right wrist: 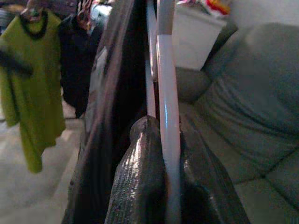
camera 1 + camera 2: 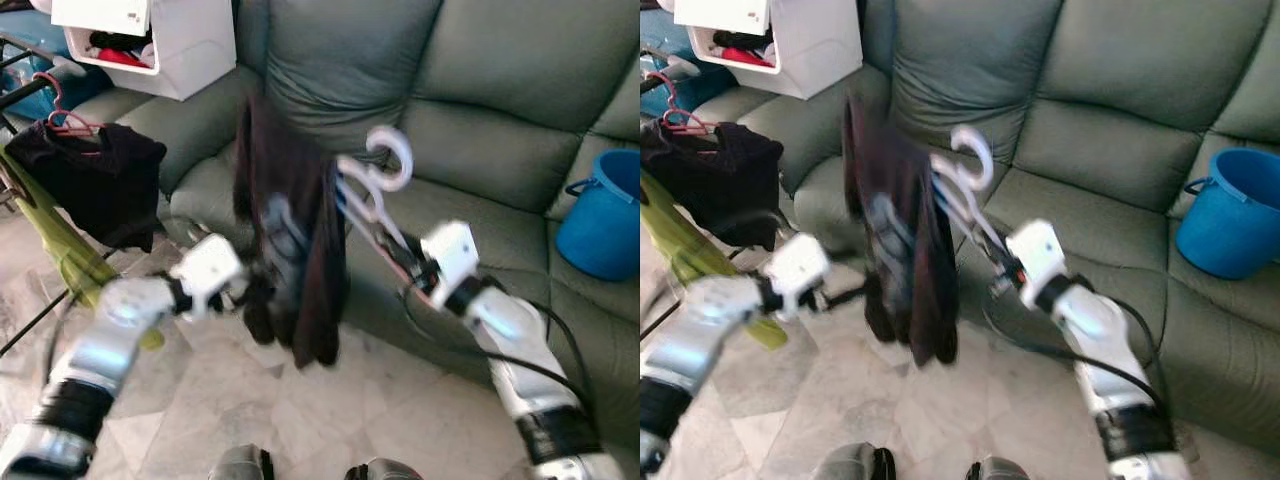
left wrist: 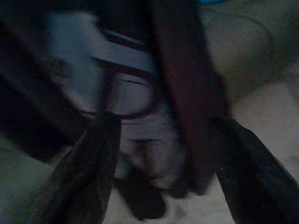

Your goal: Hang hanger

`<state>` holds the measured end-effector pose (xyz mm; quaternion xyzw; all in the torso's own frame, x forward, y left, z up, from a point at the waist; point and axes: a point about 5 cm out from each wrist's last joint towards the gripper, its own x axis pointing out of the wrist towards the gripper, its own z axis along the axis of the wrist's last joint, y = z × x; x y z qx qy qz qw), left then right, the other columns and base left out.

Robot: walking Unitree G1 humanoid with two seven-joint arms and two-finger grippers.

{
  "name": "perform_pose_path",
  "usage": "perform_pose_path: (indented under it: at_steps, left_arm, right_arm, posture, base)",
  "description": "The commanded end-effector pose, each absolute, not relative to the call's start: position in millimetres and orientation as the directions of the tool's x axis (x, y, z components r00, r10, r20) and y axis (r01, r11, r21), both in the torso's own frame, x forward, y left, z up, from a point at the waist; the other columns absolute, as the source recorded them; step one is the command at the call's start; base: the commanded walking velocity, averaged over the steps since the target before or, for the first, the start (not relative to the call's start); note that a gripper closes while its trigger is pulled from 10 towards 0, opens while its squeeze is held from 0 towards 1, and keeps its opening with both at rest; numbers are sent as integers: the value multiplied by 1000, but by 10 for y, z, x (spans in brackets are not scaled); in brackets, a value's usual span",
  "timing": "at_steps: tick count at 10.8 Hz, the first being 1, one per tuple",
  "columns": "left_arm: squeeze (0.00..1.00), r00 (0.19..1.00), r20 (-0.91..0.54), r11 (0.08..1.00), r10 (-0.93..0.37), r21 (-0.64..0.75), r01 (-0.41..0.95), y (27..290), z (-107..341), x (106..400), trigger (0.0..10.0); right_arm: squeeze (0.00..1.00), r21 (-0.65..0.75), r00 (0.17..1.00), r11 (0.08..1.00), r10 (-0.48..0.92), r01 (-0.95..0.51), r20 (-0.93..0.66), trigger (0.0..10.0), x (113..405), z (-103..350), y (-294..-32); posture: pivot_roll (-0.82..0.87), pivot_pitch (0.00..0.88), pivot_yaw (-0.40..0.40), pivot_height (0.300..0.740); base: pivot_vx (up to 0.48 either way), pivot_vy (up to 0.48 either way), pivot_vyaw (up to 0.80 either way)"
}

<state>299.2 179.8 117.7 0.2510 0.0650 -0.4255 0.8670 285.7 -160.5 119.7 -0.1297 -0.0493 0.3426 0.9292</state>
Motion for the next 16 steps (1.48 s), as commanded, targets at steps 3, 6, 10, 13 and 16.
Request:
perform_pose_path:
  at_steps: [3,6,10,13,16]
  left_arm:
    - [1000,814,-201,579,-545,611,539,2210,1332,3115,10000]
    - [1000,827,-222,534,-517,671,514,2320,1241,3077,10000]
    - [1000,820,-148,443,-553,781,440,2291,1385,3157,10000]
    - [1000,774,-165,378,-611,799,469,2142,1272,3126,10000]
    - [0,703,-233,269,-672,808,524,2056,1175,3097,10000]
  right_arm:
    - [0,-315,726,685,688,-657,-19,10000,2770,1211,-1914]
    - [0,-292,700,650,706,-702,-109,10000,2763,1128,-2076]
    - [0,-234,575,529,787,-815,-223,10000,2729,1009,-2094]
    - [0,-220,517,471,812,-854,-270,10000,2775,921,-2019]
    - [0,-231,451,392,827,-890,-335,10000,2835,907,-2020]
  posture:
    - [-88,0,-18,740]
    - [-90,0,-20,740]
    - [-84,0,-20,740]
    - [-81,0,-25,740]
    - [-78,0,-23,740]
  base:
    - [0,0,0]
    - [0,0,0]
    - [0,0,0]
    - [0,0,0]
    - [0,0,0]
